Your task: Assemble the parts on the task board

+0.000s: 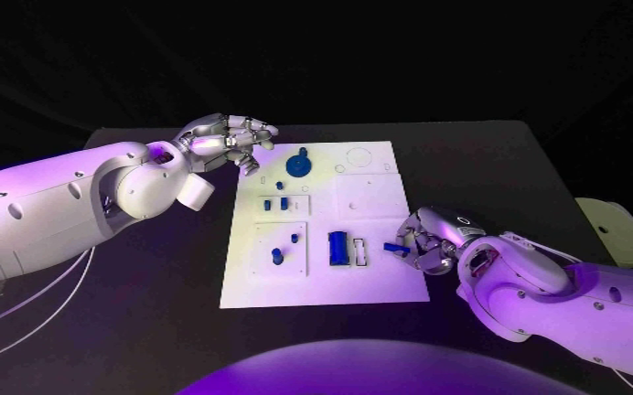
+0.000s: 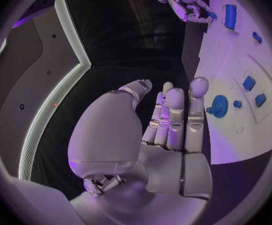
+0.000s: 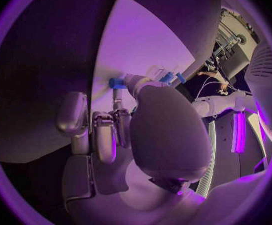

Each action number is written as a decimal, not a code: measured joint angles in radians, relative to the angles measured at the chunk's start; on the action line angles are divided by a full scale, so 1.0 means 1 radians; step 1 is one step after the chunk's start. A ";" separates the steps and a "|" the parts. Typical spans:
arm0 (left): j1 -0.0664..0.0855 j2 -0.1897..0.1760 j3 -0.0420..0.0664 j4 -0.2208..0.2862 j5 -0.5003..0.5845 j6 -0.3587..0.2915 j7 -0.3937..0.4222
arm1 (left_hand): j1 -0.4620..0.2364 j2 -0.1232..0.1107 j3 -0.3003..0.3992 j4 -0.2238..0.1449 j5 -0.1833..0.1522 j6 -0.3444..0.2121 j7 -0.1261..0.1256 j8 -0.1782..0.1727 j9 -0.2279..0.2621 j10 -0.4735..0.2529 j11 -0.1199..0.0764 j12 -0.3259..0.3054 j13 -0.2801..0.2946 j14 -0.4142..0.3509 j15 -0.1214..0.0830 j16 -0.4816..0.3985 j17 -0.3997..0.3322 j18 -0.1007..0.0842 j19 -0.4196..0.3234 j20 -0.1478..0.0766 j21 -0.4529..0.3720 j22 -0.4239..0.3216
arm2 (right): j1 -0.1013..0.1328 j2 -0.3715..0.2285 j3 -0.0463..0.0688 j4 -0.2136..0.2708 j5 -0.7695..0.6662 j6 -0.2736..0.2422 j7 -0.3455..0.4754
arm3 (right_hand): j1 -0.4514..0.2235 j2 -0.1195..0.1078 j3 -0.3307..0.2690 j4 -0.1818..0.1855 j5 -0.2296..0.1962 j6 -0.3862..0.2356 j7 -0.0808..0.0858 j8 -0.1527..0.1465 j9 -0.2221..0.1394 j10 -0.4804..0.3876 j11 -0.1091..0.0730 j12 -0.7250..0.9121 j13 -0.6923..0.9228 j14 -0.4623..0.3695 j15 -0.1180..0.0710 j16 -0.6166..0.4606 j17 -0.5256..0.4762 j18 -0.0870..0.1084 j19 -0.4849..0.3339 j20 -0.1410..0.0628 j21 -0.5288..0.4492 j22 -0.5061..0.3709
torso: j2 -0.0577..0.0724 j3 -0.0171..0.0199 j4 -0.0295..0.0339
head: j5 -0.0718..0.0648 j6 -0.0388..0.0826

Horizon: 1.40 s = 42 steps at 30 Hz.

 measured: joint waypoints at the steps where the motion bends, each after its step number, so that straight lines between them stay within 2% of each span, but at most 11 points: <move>1: 0.000 0.000 0.000 0.000 0.000 0.000 0.000 | 0.000 0.000 0.000 0.000 0.000 0.000 0.000 0.000 0.000 0.000 0.000 0.000 0.000 0.000 0.000 0.000 0.000 0.000 0.000 0.000 0.000 0.000 | 0.003 0.000 0.000 0.008 0.005 -0.005 0.000 | -0.020 -0.003 0.022 -0.013 0.001 -0.003 -0.001 0.000 0.000 0.000 0.000 0.000 0.000 0.000 0.000 0.000 0.000 0.000 0.000 0.000 0.000 0.000 | 0.000 0.0000 0.0001 | 0.000 0.001; 4: 0.000 0.001 0.000 0.000 0.000 0.000 0.000 | 0.000 0.000 0.000 0.000 0.000 0.000 0.000 0.000 0.000 0.000 0.000 0.000 0.000 0.000 0.000 0.000 0.000 0.000 0.000 0.000 0.000 0.000 | 0.015 0.003 0.002 0.027 0.020 -0.021 0.002 | -0.059 -0.008 0.075 -0.057 0.001 -0.007 0.000 0.000 0.000 0.000 0.000 0.000 0.000 0.000 0.000 0.000 0.000 0.000 0.000 0.000 -0.004 0.000 | 0.000 -0.0004 0.0003 | -0.002 0.001; 7: 0.000 0.001 0.000 0.000 0.000 0.000 -0.001 | 0.000 0.000 0.000 0.000 0.000 0.000 0.000 0.000 0.000 0.000 0.000 0.000 0.000 0.000 0.000 0.000 0.000 0.000 0.000 0.000 0.000 0.000 | 0.020 0.010 0.002 0.034 0.031 -0.033 0.003 | -0.087 -0.009 0.107 -0.079 -0.002 -0.008 0.001 0.000 0.001 0.000 0.000 0.000 0.000 0.000 0.000 0.000 0.000 0.000 0.000 0.000 -0.006 0.000 | 0.000 -0.0006 0.0009 | -0.003 0.001; 11: 0.000 0.002 0.000 0.000 0.000 0.000 -0.001 | 0.000 0.000 0.000 0.000 0.000 0.000 0.000 0.000 0.000 0.000 0.000 0.000 0.000 0.000 0.000 0.000 0.000 0.000 0.000 0.000 0.000 0.000 | 0.025 0.025 0.002 0.035 0.047 -0.044 0.003 | -0.097 -0.009 0.111 -0.083 -0.005 -0.012 0.001 0.000 0.001 0.000 0.000 0.000 0.000 0.000 0.000 0.000 0.000 0.000 0.000 0.000 -0.006 0.000 | 0.000 -0.0012 0.0019 | -0.003 0.001; 13: 0.000 0.002 0.000 0.000 0.000 0.001 -0.002 | 0.000 0.000 0.000 0.000 0.000 0.000 0.000 0.000 0.000 0.000 0.000 0.000 0.000 0.000 0.000 0.000 0.000 0.000 0.000 0.000 0.000 0.000 | 0.026 0.034 0.002 0.034 0.055 -0.047 0.003 | -0.111 -0.015 0.111 -0.083 -0.005 -0.015 0.001 0.039 0.001 0.000 0.000 0.000 0.000 0.000 0.000 0.000 0.001 0.000 0.000 0.000 -0.006 0.000 | 0.000 -0.0012 0.0020 | -0.003 0.001; 15: 0.000 0.001 0.000 0.000 0.000 0.001 -0.002 | 0.000 0.000 0.000 0.000 0.004 0.000 0.000 0.004 0.000 0.000 0.000 0.000 0.000 0.000 0.000 0.000 0.000 0.000 0.000 0.000 0.000 0.000 | 0.026 0.047 0.002 0.031 0.067 -0.048 0.003 | -0.126 -0.015 0.112 -0.084 -0.005 -0.015 0.001 0.047 0.001 0.000 0.000 0.000 0.000 0.000 0.000 0.000 0.001 0.000 0.000 0.000 -0.006 0.000 | 0.000 -0.0012 0.0018 | -0.003 0.001; 17: 0.000 0.001 0.000 0.000 0.000 0.001 -0.002 | 0.000 0.000 0.000 0.000 0.004 0.000 0.000 0.005 0.001 0.000 0.000 0.000 0.000 0.000 0.000 0.000 0.000 0.000 0.000 0.000 0.000 0.000 | 0.026 0.058 0.002 0.028 0.076 -0.048 0.003 | -0.145 -0.019 0.164 -0.133 -0.011 -0.015 0.001 0.053 0.001 0.000 0.000 0.004 0.000 0.000 0.000 0.000 0.001 0.000 0.000 0.000 -0.006 0.000 | 0.001 -0.0011 0.0015 | -0.002 0.000; 20: 0.000 0.001 0.000 0.001 0.000 0.002 -0.003 | 0.000 0.000 0.000 0.000 0.004 0.000 0.000 0.005 0.001 0.000 0.000 0.000 0.000 0.000 0.000 0.000 0.000 0.000 0.000 0.000 0.000 0.000 | 0.025 0.074 0.002 0.018 0.092 -0.044 0.002 | -0.218 -0.021 0.182 -0.130 -0.024 -0.015 0.001 0.061 0.020 0.000 0.000 0.004 0.000 0.000 0.000 0.000 0.001 0.000 0.000 0.000 -0.016 0.000 | 0.001 -0.0007 0.0014 | -0.001 -0.001; 24: 0.000 0.001 0.000 0.001 0.000 0.002 -0.004 | 0.000 0.000 0.000 0.000 0.004 0.000 0.000 0.005 0.001 0.000 0.000 0.000 0.000 0.000 0.000 0.000 0.000 0.000 0.000 0.000 0.000 0.000 | 0.022 0.095 0.002 0.001 0.108 -0.031 0.001 | -0.280 -0.019 0.164 -0.101 -0.052 0.000 0.001 0.058 0.036 0.000 0.000 0.020 0.000 0.000 0.000 0.000 0.001 0.000 0.000 0.000 -0.016 0.000 | 0.001 -0.0007 0.0011 | 0.000 -0.001; 27: 0.000 0.001 0.000 0.001 0.000 0.003 -0.005 | 0.000 0.000 0.000 0.000 0.004 0.000 0.000 0.005 0.001 0.000 0.000 0.000 0.000 0.000 0.000 0.000 0.000 0.000 0.000 0.000 0.000 0.000 | 0.017 0.106 0.001 -0.006 0.117 -0.020 -0.001 | -0.290 -0.021 0.160 -0.097 -0.057 0.009 -0.008 0.053 0.029 0.000 0.000 0.024 0.000 0.000 0.000 0.000 0.001 0.000 0.000 0.000 -0.016 0.001 | 0.001 -0.0005 0.0008 | 0.002 -0.002; 42: 0.000 -0.001 0.000 0.004 -0.002 0.007 -0.008 | 0.000 0.000 0.000 0.000 0.004 0.000 0.000 0.005 0.001 0.000 0.000 0.000 0.000 0.000 0.000 0.000 0.000 0.000 0.000 0.000 0.000 0.000 | 0.013 0.127 0.001 -0.024 0.128 0.022 -0.016 | -0.302 -0.012 0.163 -0.094 -0.057 0.018 -0.010 0.051 0.021 0.000 0.000 0.044 0.000 0.000 0.000 0.000 0.001 0.000 0.000 0.000 -0.016 0.001 | 0.002 0.0005 0.0000 | 0.002 -0.006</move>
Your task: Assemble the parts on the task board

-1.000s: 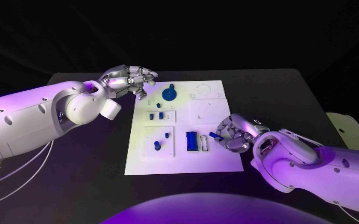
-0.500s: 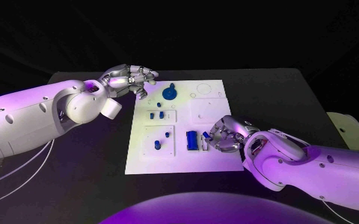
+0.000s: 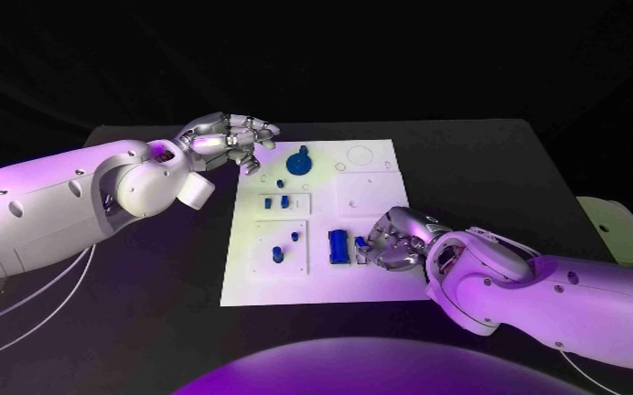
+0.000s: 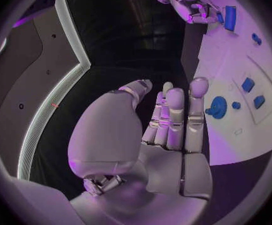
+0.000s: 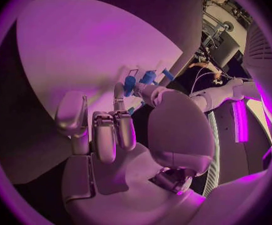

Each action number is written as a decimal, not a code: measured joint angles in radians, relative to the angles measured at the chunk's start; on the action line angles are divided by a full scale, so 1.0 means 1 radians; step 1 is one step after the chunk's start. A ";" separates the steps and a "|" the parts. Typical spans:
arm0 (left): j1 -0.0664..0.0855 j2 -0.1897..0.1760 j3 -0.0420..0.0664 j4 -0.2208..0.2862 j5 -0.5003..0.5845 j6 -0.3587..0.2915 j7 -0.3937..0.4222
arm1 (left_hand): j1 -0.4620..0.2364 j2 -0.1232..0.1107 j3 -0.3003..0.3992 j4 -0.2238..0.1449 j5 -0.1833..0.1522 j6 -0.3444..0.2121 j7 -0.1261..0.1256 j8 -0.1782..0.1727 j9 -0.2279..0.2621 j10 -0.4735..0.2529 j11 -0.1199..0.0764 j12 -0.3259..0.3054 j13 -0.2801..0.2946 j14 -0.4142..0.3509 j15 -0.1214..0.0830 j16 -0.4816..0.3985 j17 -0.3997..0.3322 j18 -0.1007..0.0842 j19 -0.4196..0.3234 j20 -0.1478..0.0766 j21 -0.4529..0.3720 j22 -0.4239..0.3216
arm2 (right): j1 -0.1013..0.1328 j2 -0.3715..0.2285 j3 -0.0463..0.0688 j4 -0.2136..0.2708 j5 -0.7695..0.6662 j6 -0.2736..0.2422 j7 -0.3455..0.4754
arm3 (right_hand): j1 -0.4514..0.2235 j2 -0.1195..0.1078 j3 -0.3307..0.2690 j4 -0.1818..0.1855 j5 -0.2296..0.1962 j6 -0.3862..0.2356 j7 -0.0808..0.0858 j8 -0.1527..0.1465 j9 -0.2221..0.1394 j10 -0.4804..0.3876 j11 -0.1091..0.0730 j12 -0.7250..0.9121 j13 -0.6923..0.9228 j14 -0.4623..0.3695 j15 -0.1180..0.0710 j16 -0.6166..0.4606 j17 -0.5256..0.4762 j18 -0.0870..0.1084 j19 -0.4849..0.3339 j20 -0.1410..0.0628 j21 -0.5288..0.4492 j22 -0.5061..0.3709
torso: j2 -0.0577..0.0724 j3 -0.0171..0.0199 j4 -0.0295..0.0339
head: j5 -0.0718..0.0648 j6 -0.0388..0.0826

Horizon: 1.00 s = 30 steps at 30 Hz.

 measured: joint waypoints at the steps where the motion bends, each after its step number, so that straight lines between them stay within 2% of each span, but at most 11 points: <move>1: 0.000 0.000 0.000 0.000 0.000 0.000 0.000 | 0.000 0.000 0.000 0.000 0.000 0.000 0.000 0.000 0.000 0.000 0.000 0.000 0.000 0.000 0.000 0.000 0.000 0.000 0.000 0.000 0.000 0.000 | 0.000 0.001 0.000 -0.001 0.000 0.002 -0.001 | 0.000 0.000 0.000 0.000 0.000 0.000 0.000 0.000 0.000 0.000 0.000 0.000 0.000 0.000 0.000 0.000 0.000 0.000 0.000 0.000 0.000 0.000 | 0.000 0.0000 -0.0001 | 0.000 0.000; 9: 0.000 -0.001 0.000 0.000 -0.001 0.002 -0.001 | 0.000 0.000 0.003 0.003 0.000 -0.004 0.004 0.000 0.001 0.000 0.000 0.000 0.000 0.000 0.000 0.000 -0.002 0.000 0.000 0.000 -0.005 0.000 | -0.001 0.005 0.000 -0.005 0.000 0.011 -0.005 | -0.005 0.005 -0.002 0.002 -0.004 0.000 0.000 0.000 -0.001 0.000 0.000 0.000 0.000 0.000 0.000 0.000 0.000 0.000 0.000 0.000 0.000 0.000 | -0.001 -0.0001 0.0000 | 0.000 -0.003; 13: 0.000 -0.001 0.000 0.000 -0.001 0.002 -0.001 | 0.000 0.000 0.003 0.003 0.000 -0.004 0.004 0.000 0.001 0.000 0.000 0.000 0.000 0.000 0.000 0.000 -0.002 0.000 0.000 0.000 -0.005 0.000 | -0.001 0.008 0.000 -0.006 -0.001 0.012 -0.007 | -0.022 0.000 -0.009 0.009 -0.014 0.009 -0.001 -0.004 -0.006 0.000 0.000 0.000 0.000 0.000 0.000 0.000 0.000 0.000 0.002 -0.002 0.000 0.000 | -0.001 -0.0002 0.0000 | -0.001 -0.003; 19: 0.000 -0.001 0.000 0.000 -0.002 0.003 -0.002 | 0.000 0.000 0.003 0.003 0.000 -0.004 0.004 0.000 0.001 0.000 0.000 0.000 0.000 0.000 0.000 0.000 -0.002 0.000 0.000 0.000 -0.005 0.000 | -0.002 0.009 0.000 -0.006 -0.001 0.012 -0.009 | -0.069 -0.004 -0.040 0.040 -0.044 0.018 -0.004 -0.011 -0.019 0.000 0.000 0.000 0.000 0.000 0.000 0.000 0.000 0.000 0.004 -0.004 0.000 0.000 | 0.000 -0.0006 0.0002 | -0.001 -0.002; 23: 0.000 -0.001 0.000 0.000 -0.002 0.003 -0.002 | 0.000 0.000 0.003 0.003 0.000 -0.004 0.004 0.004 0.001 0.000 0.000 0.000 0.000 0.000 0.000 0.000 -0.002 0.000 0.000 0.000 -0.005 0.000 | -0.002 0.008 0.000 -0.006 -0.001 0.012 -0.010 | -0.073 -0.007 -0.048 0.041 -0.044 0.018 -0.004 -0.011 -0.021 0.000 0.000 0.000 0.000 0.000 0.000 0.000 0.000 0.000 0.004 -0.004 0.000 0.000 | 0.000 -0.0005 0.0002 | -0.001 -0.002; 30: 0.000 -0.001 0.000 0.000 -0.003 0.005 -0.003 | 0.000 0.000 0.003 0.003 0.000 -0.004 0.004 0.004 0.001 0.000 0.000 0.000 0.000 0.000 0.000 0.004 -0.002 0.000 0.000 0.000 -0.005 0.000 | -0.002 0.007 0.000 -0.006 -0.001 0.011 -0.011 | -0.089 -0.003 -0.099 0.046 -0.048 0.022 0.000 -0.017 -0.030 0.000 0.000 0.000 0.000 0.000 0.000 0.000 0.000 0.000 0.004 -0.004 -0.006 0.000 | 0.000 -0.0005 -0.0002 | 0.000 -0.004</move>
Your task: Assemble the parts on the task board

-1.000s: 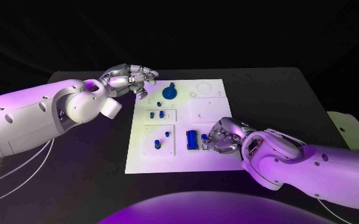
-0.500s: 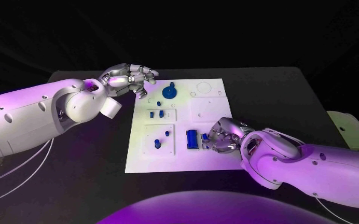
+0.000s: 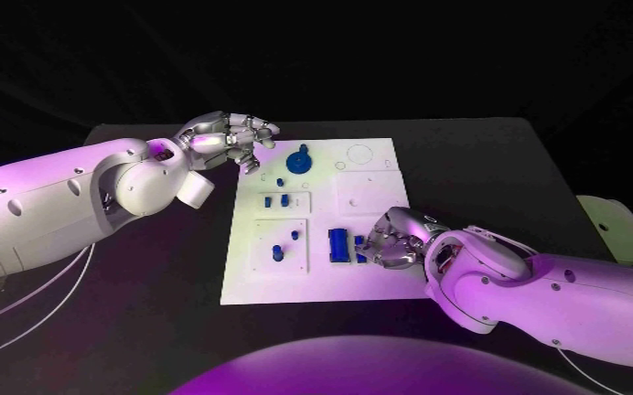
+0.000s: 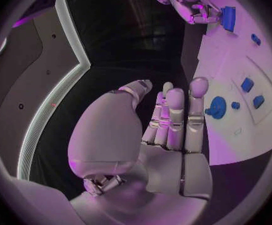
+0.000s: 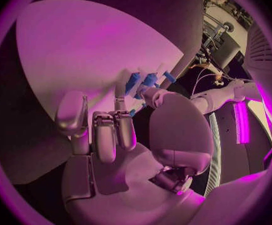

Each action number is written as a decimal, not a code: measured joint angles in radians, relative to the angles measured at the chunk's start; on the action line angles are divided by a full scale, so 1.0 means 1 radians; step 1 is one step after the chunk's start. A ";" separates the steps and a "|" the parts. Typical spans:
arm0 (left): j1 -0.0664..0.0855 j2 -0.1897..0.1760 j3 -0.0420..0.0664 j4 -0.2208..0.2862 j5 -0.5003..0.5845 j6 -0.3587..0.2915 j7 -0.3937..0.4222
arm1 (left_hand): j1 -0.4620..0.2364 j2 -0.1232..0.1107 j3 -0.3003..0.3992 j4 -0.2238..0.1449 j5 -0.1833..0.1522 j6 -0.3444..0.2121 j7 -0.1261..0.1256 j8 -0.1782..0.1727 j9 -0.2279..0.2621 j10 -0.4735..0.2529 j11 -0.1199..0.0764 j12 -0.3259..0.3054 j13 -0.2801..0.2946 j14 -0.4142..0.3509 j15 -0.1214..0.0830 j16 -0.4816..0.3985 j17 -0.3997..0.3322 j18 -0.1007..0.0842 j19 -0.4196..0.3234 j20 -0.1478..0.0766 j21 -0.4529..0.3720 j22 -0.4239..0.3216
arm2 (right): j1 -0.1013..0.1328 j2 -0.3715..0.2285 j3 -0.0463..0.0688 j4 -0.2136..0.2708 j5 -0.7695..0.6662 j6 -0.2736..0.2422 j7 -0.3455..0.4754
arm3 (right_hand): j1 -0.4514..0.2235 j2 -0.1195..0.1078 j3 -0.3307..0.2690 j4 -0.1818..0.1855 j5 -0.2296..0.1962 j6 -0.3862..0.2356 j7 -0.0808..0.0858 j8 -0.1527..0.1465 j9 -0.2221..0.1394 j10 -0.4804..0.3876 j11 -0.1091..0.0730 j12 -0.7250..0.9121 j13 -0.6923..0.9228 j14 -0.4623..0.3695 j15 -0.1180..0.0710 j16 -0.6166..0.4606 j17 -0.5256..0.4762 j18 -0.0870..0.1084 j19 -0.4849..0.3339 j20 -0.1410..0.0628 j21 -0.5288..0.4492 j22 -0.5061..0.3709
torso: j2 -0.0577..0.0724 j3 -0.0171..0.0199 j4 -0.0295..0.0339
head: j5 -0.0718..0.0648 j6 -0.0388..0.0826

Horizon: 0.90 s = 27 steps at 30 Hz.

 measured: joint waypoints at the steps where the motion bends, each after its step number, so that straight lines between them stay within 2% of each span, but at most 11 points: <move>1: 0.000 0.000 0.000 0.000 0.000 0.000 0.000 | 0.000 0.000 0.000 0.000 0.000 0.000 0.000 0.000 0.000 0.000 0.000 0.000 0.000 0.000 0.000 0.000 0.000 0.000 0.000 0.000 0.000 0.000 | 0.000 0.000 0.000 0.000 0.000 0.000 0.000 | 0.000 0.000 -0.007 0.001 0.000 0.000 0.000 0.000 -0.001 0.000 0.000 0.000 0.000 0.000 0.000 0.000 0.000 0.000 0.000 0.000 -0.001 0.000 | 0.000 0.0000 0.0000 | 0.000 0.000; 7: 0.000 0.000 0.000 0.000 -0.001 0.002 -0.001 | 0.000 0.000 0.000 0.000 0.000 0.000 0.000 0.000 0.000 0.000 0.000 0.000 0.000 0.000 0.000 0.000 0.000 0.000 0.004 0.004 0.000 0.000 | 0.000 -0.003 0.000 0.001 0.000 0.000 0.000 | 0.000 0.000 -0.018 -0.007 0.008 0.000 0.000 -0.004 -0.004 0.000 0.000 0.000 0.000 0.000 0.000 0.000 0.000 0.000 0.000 0.000 -0.001 0.000 | 0.000 -0.0001 0.0000 | -0.001 -0.001; 8: 0.000 0.000 0.000 0.000 -0.001 0.002 -0.001 | 0.000 0.000 0.000 0.000 0.000 0.000 0.000 0.000 0.000 0.000 0.000 0.000 0.000 0.000 0.000 0.000 0.000 0.000 0.004 0.004 0.000 0.000 | 0.000 -0.004 0.000 0.001 0.000 0.000 0.000 | 0.008 0.007 -0.021 -0.010 0.014 0.000 0.000 -0.004 -0.005 0.000 0.000 0.000 0.000 0.000 0.000 0.000 0.000 0.000 0.000 0.000 -0.003 0.000 | 0.000 -0.0001 0.0000 | -0.001 -0.001; 12: 0.000 0.000 0.000 0.000 -0.001 0.003 -0.002 | 0.000 0.000 0.000 0.000 0.000 0.000 0.000 0.000 0.000 0.000 0.000 0.000 0.000 0.000 0.000 0.000 0.000 0.000 0.004 0.004 0.000 0.000 | 0.000 -0.008 0.000 0.002 0.000 0.001 0.000 | 0.101 -0.006 -0.022 -0.062 0.002 0.000 0.000 -0.010 -0.010 0.000 0.000 -0.008 0.000 0.000 0.000 0.000 0.000 0.000 0.000 0.000 -0.014 0.000 | -0.001 0.0000 -0.0004 | -0.001 -0.002; 18: 0.000 0.000 0.000 0.000 -0.003 0.005 -0.003 | 0.000 0.000 0.000 0.000 0.006 -0.004 -0.004 0.000 0.000 0.000 0.000 0.000 0.000 0.000 0.000 0.000 -0.001 0.000 0.004 0.004 0.000 0.000 | 0.000 -0.005 0.000 -0.004 -0.001 0.007 0.004 | 0.171 -0.012 -0.062 -0.102 -0.004 0.000 0.000 -0.014 -0.014 0.000 0.000 -0.012 0.000 0.000 0.000 0.000 0.000 0.000 0.000 0.000 -0.016 0.000 | -0.001 0.0006 -0.0001 | -0.001 -0.004; 27: 0.000 0.000 0.000 -0.001 -0.004 0.006 -0.005 | 0.000 0.000 0.000 0.000 0.006 -0.004 -0.004 0.000 0.001 0.000 0.000 0.000 0.000 0.000 0.000 0.000 -0.001 0.000 0.004 0.004 0.000 0.000 | -0.002 0.001 0.002 -0.011 -0.011 0.006 0.010 | 0.182 -0.011 -0.069 -0.108 -0.006 0.000 0.000 -0.014 -0.016 0.000 0.000 -0.012 0.000 0.000 0.000 0.000 0.000 0.000 0.000 0.000 -0.016 0.000 | 0.000 0.0006 0.0005 | 0.001 -0.003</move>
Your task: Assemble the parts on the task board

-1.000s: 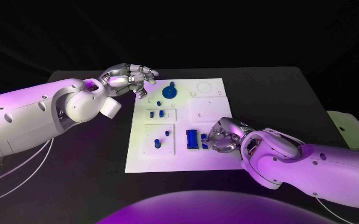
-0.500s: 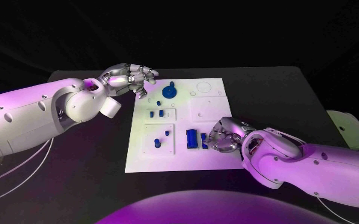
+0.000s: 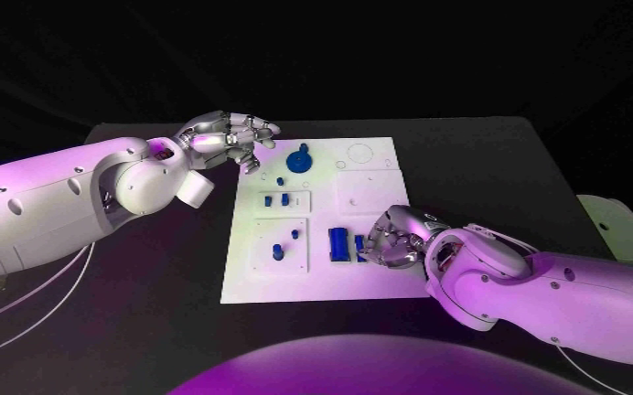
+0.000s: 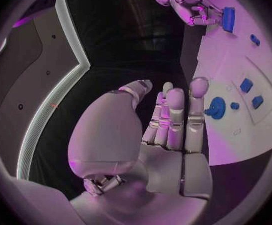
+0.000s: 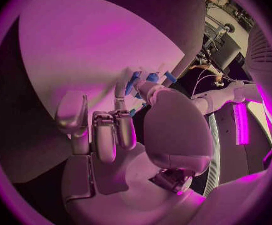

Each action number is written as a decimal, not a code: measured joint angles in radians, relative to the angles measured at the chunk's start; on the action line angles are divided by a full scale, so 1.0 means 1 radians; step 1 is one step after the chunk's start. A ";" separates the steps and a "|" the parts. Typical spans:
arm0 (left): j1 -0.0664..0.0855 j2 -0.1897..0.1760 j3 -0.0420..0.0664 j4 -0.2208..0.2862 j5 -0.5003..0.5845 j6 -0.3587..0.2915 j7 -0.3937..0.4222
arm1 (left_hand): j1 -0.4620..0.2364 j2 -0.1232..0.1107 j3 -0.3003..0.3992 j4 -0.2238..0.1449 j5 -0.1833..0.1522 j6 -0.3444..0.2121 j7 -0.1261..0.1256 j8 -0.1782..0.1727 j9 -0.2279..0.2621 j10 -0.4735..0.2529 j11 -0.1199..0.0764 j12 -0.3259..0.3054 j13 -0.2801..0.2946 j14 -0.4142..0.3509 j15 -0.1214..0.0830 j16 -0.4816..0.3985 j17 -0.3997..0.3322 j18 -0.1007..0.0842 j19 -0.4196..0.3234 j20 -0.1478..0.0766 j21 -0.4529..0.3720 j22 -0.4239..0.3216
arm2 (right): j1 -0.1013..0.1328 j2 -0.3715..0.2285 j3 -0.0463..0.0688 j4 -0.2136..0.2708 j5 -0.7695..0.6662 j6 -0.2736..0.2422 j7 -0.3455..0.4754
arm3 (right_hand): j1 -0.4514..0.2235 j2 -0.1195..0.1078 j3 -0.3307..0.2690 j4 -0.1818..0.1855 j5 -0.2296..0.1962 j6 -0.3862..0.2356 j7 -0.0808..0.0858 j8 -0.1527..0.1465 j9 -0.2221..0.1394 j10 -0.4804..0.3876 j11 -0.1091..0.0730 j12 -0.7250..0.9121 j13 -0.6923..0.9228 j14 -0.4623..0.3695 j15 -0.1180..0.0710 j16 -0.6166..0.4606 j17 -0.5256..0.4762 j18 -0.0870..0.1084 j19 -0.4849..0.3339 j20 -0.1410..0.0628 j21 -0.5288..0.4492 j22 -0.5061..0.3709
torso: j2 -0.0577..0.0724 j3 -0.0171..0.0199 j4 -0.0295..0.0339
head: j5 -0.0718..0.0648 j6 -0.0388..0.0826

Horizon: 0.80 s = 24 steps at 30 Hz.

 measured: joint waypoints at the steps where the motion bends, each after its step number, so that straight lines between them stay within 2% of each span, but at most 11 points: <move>1: 0.000 0.000 0.000 0.000 0.000 0.000 0.000 | 0.000 0.000 0.000 0.000 0.000 0.000 0.000 0.000 0.000 0.000 0.000 0.000 0.000 0.000 0.000 0.000 0.000 0.000 0.000 0.000 0.000 0.000 | 0.000 0.000 0.000 0.000 -0.001 -0.001 0.000 | 0.000 0.000 -0.006 0.005 0.000 0.000 0.000 0.000 -0.001 0.000 0.000 0.000 0.000 0.000 0.000 0.000 0.000 0.000 0.000 0.000 0.000 0.000 | 0.000 -0.0001 0.0000 | 0.000 0.000; 9: 0.000 0.000 0.000 -0.002 -0.001 0.000 -0.001 | 0.000 0.000 0.000 0.000 0.000 0.000 0.000 0.000 0.000 0.000 0.000 0.000 0.000 0.000 0.000 0.000 0.000 0.000 0.000 0.000 0.000 0.000 | -0.002 -0.028 -0.002 0.020 -0.008 -0.015 0.003 | -0.003 0.008 -0.040 0.037 0.000 0.007 0.000 -0.004 -0.006 0.000 0.000 0.000 0.000 0.000 0.000 0.000 0.000 0.000 0.000 0.000 0.000 0.000 | -0.001 -0.0001 -0.0006 | 0.000 0.003; 12: 0.000 0.002 -0.001 -0.005 -0.001 0.000 -0.001 | 0.000 0.000 0.000 0.000 0.000 0.000 0.000 0.000 0.000 0.000 0.000 0.000 0.000 0.000 0.000 0.000 -0.004 0.000 0.000 0.000 -0.004 0.000 | 0.011 -0.043 -0.002 0.027 0.000 -0.034 0.019 | -0.003 0.008 -0.057 0.046 0.000 0.003 0.004 -0.014 -0.010 0.000 0.000 -0.025 0.001 0.000 0.000 0.000 0.000 0.000 0.000 0.000 -0.021 0.000 | -0.002 -0.0006 -0.0012 | 0.000 0.009; 15: -0.001 0.005 -0.002 -0.009 0.002 -0.004 0.003 | -0.008 0.001 0.000 0.000 0.000 -0.002 0.002 0.004 0.000 0.000 0.000 0.000 0.000 -0.004 0.004 0.000 -0.009 0.000 0.000 0.000 -0.010 0.000 | 0.039 -0.053 -0.001 0.020 0.050 -0.067 0.073 | 0.000 0.005 -0.070 0.059 0.000 -0.042 0.023 -0.037 -0.018 -0.006 0.020 -0.077 0.001 -0.004 0.008 -0.019 0.000 0.000 -0.023 0.011 -0.091 0.001 | -0.005 -0.0021 -0.0017 | 0.000 0.018; 16: -0.001 0.007 -0.002 -0.011 0.004 -0.007 0.005 | -0.010 -0.002 0.000 0.000 0.000 -0.004 0.004 0.004 0.000 0.000 0.000 0.000 0.000 -0.009 0.004 0.000 -0.016 0.000 -0.002 0.002 -0.021 0.000 | 0.049 -0.054 0.000 0.011 0.076 -0.077 0.100 | 0.008 -0.001 -0.072 0.061 0.000 -0.060 0.031 -0.046 -0.021 -0.023 0.029 -0.116 0.001 -0.003 0.018 -0.035 0.000 0.002 -0.042 0.017 -0.144 -0.005 | -0.007 -0.0032 -0.0017 | 0.000 0.023; 17: -0.002 0.009 -0.003 -0.013 0.006 -0.011 0.008 | -0.012 -0.004 0.000 0.000 0.000 -0.004 0.004 0.006 0.001 -0.001 0.001 0.000 0.000 -0.017 0.005 -0.004 -0.026 0.001 -0.006 0.006 -0.034 0.000 | 0.059 -0.052 0.000 -0.001 0.108 -0.087 0.131 | 0.028 0.003 -0.071 0.060 0.000 -0.081 0.041 -0.055 -0.024 -0.059 0.038 -0.178 0.000 -0.003 0.026 -0.062 0.000 0.019 -0.075 0.024 -0.229 -0.031 | -0.008 -0.0038 -0.0021 | 0.000 0.026; 18: -0.003 0.011 -0.003 -0.016 0.010 -0.016 0.012 | -0.012 -0.004 -0.003 0.003 0.000 -0.004 0.004 0.011 0.002 -0.004 0.004 0.000 0.000 -0.030 0.005 -0.015 -0.047 0.016 -0.015 0.006 -0.053 0.000 | 0.070 -0.049 -0.001 -0.018 0.146 -0.095 0.167 | 0.050 0.008 -0.061 0.055 0.000 -0.100 0.049 -0.063 -0.025 -0.096 0.045 -0.239 -0.020 -0.002 0.034 -0.089 0.000 0.033 -0.105 0.031 -0.304 -0.058 | -0.011 -0.0051 -0.0023 | -0.001 0.030; 19: -0.004 0.014 -0.003 -0.019 0.014 -0.025 0.017 | -0.012 -0.004 -0.003 0.003 0.000 -0.004 0.004 0.014 0.003 -0.004 0.004 0.000 0.000 -0.046 0.005 -0.028 -0.068 0.017 -0.031 0.005 -0.083 0.000 | 0.084 -0.045 0.000 -0.044 0.199 -0.105 0.216 | 0.062 0.011 -0.051 0.051 0.000 -0.113 0.055 -0.068 -0.026 -0.127 0.051 -0.284 -0.046 -0.002 0.035 -0.110 -0.014 0.034 -0.126 0.036 -0.358 -0.079 | -0.013 -0.0062 -0.0029 | -0.001 0.035; 21: -0.007 0.019 -0.003 -0.024 0.021 -0.044 0.027 | -0.012 -0.004 0.001 0.007 -0.006 -0.004 0.004 0.024 0.005 -0.008 0.008 0.000 0.000 -0.084 0.007 -0.055 -0.092 0.032 -0.073 0.008 -0.166 0.000 | 0.105 -0.031 0.000 -0.093 0.286 -0.114 0.296 | 0.096 0.017 -0.013 0.025 0.037 -0.176 0.081 -0.092 -0.038 -0.272 0.075 -0.500 -0.207 -0.053 0.062 -0.223 -0.171 0.057 -0.209 0.054 -0.537 -0.156 | -0.019 -0.0093 -0.0040 | -0.002 0.050; 22: -0.010 0.023 -0.003 -0.029 0.026 -0.060 0.036 | -0.012 -0.004 0.001 0.007 -0.010 -0.004 0.004 0.030 0.005 -0.013 0.009 0.000 0.000 -0.116 0.010 -0.078 -0.105 0.032 -0.094 0.010 -0.194 -0.005 | 0.121 -0.017 0.000 -0.137 0.352 -0.116 0.352 | 0.111 0.018 0.003 0.009 0.072 -0.190 0.091 -0.095 -0.044 -0.358 0.086 -0.617 -0.295 -0.105 0.071 -0.307 -0.280 0.057 -0.241 0.064 -0.589 -0.184 | -0.023 -0.0109 -0.0047 | -0.002 0.056; 24: -0.014 0.031 -0.003 -0.037 0.034 -0.089 0.051 | -0.012 -0.004 0.010 0.016 -0.028 -0.002 0.005 0.034 0.004 -0.037 0.018 -0.021 -0.010 -0.193 0.023 -0.145 -0.139 0.032 -0.147 0.020 -0.259 -0.037 | 0.144 0.005 0.003 -0.204 0.458 -0.115 0.437 | 0.124 0.029 0.028 -0.016 0.090 -0.201 0.101 -0.093 -0.051 -0.438 0.098 -0.739 -0.395 -0.226 0.085 -0.501 -0.501 0.057 -0.291 0.079 -0.660 -0.231 | -0.030 -0.0142 -0.0060 | -0.003 0.073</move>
